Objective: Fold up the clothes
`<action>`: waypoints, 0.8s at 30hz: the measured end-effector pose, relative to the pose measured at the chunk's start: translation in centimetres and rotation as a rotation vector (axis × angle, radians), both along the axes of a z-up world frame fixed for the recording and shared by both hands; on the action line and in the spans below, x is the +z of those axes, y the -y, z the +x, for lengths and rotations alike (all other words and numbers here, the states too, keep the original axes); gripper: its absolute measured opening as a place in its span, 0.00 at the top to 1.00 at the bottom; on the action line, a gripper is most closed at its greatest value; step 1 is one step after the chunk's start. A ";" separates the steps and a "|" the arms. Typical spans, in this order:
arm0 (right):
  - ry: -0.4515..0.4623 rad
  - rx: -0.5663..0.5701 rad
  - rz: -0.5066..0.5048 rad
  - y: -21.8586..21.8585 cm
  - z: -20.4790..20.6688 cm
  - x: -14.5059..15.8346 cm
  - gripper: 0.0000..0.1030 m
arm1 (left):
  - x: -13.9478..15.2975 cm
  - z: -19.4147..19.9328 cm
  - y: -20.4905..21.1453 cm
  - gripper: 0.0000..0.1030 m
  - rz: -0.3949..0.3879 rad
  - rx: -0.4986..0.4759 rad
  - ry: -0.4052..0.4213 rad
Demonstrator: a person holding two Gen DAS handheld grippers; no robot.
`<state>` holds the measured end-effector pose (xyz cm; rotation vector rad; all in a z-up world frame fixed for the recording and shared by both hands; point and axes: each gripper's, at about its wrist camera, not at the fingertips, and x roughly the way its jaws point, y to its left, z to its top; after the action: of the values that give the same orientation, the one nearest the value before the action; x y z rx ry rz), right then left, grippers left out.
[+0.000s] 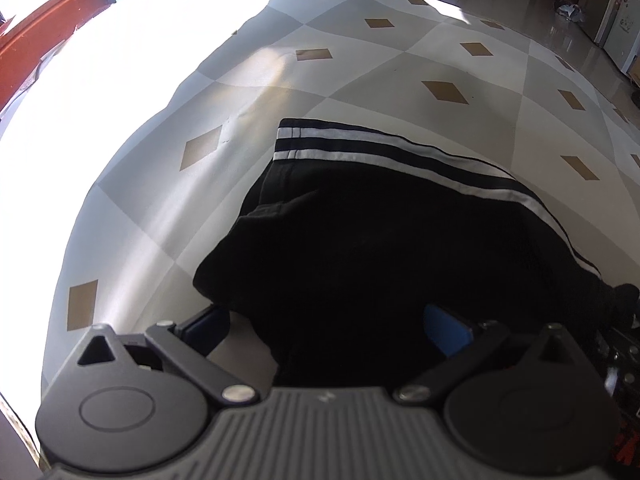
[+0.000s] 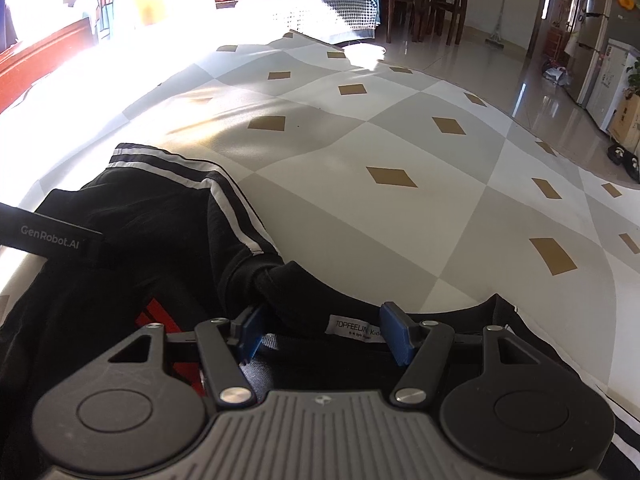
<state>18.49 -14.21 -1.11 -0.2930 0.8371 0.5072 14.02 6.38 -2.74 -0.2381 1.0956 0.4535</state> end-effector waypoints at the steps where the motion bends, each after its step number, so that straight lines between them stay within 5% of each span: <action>1: 0.002 -0.018 -0.002 0.1 0.3 0.0 0.40 | 0.0 0.0 0.0 0.00 0.000 -0.001 0.000; 11: 0.074 -0.276 -0.026 1.4 3.1 0.0 0.31 | 0.1 -0.1 0.1 0.00 0.002 -0.006 -0.002; 18: 0.031 -0.249 -0.016 0.9 3.2 1.5 0.33 | 0.3 -0.2 0.1 0.00 -0.002 -0.005 -0.007; 24: -0.017 -0.206 0.133 2.4 3.5 3.5 0.34 | 0.3 -0.4 -0.3 0.00 -0.009 0.017 -0.016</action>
<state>21.99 -16.61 2.40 -0.0789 0.8357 0.3704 13.64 6.70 -2.47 -0.2525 1.1125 0.4662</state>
